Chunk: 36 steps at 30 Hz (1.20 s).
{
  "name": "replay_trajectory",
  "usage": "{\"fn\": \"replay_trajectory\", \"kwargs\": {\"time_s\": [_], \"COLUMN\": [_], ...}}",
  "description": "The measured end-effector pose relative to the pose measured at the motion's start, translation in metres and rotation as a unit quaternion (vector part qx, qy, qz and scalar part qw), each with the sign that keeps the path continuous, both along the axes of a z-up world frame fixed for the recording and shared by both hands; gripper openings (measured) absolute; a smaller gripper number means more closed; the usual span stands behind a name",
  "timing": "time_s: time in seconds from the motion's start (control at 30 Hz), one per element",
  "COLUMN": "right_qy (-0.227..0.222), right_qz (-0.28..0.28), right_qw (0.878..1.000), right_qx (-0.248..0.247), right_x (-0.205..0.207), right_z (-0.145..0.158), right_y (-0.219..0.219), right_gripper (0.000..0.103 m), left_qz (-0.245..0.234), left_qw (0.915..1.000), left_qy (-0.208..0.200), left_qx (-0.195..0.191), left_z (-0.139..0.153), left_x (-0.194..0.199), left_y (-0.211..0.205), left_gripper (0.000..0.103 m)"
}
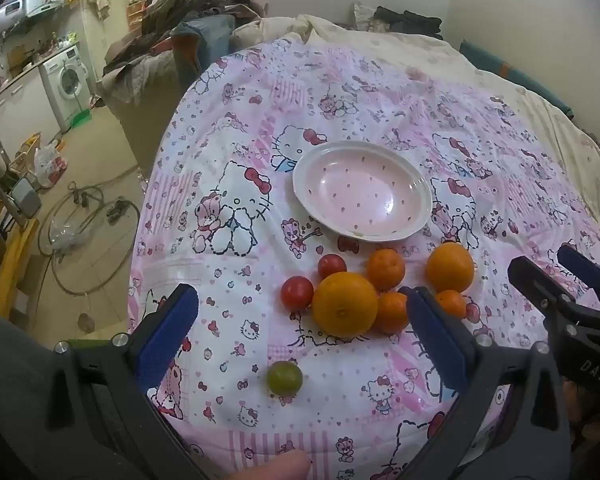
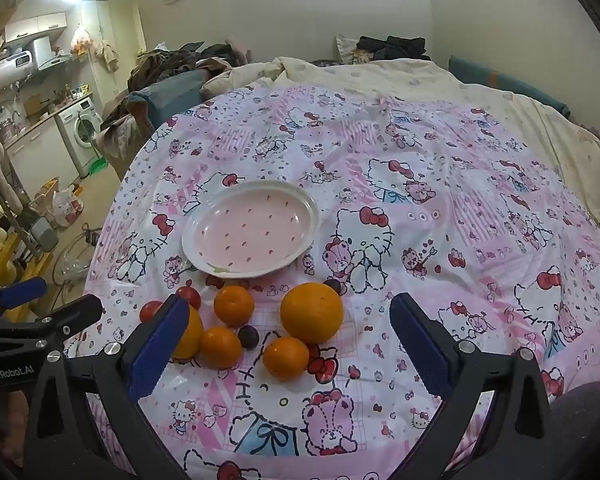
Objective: Organize fruits
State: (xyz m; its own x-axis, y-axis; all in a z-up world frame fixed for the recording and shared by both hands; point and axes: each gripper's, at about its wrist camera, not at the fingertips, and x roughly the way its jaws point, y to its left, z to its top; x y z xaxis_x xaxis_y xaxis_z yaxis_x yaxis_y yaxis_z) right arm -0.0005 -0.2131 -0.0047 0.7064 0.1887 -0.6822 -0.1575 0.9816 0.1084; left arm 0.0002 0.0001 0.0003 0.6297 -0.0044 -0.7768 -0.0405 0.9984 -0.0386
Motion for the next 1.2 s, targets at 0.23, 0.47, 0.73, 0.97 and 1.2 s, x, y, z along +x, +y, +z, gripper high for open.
{"fn": "replay_trajectory", "kwargs": {"time_s": [0.23, 0.47, 0.73, 0.97, 1.2], "right_qy": [0.001, -0.001, -0.001, -0.003, -0.001], "right_qz": [0.001, -0.001, -0.001, 0.001, 0.0], "right_qw": [1.0, 1.0, 1.0, 1.0, 1.0], "right_qx": [0.0, 0.0, 0.003, 0.002, 0.002], "right_x": [-0.0008, -0.0009, -0.0011, -0.0006, -0.0005], "right_z": [0.0003, 0.0002, -0.0002, -0.0009, 0.001], "right_y": [0.0004, -0.0003, 0.0004, -0.0029, -0.001], "right_gripper": [0.102, 0.102, 0.102, 0.102, 0.102], "left_qz": [-0.001, -0.002, -0.004, 0.0, -0.004], "left_qw": [1.0, 1.0, 1.0, 1.0, 1.0], "left_qy": [0.003, 0.001, -0.003, 0.002, 0.003], "left_qx": [0.001, -0.002, 0.001, 0.002, 0.005], "left_z": [-0.0003, 0.0004, -0.002, -0.0007, -0.0009], "left_x": [0.0014, 0.0002, -0.0028, -0.0039, -0.0036], "left_y": [-0.0009, 0.0007, 0.0039, 0.0057, 0.0015], "left_gripper": [0.103, 0.103, 0.103, 0.103, 0.103]}}
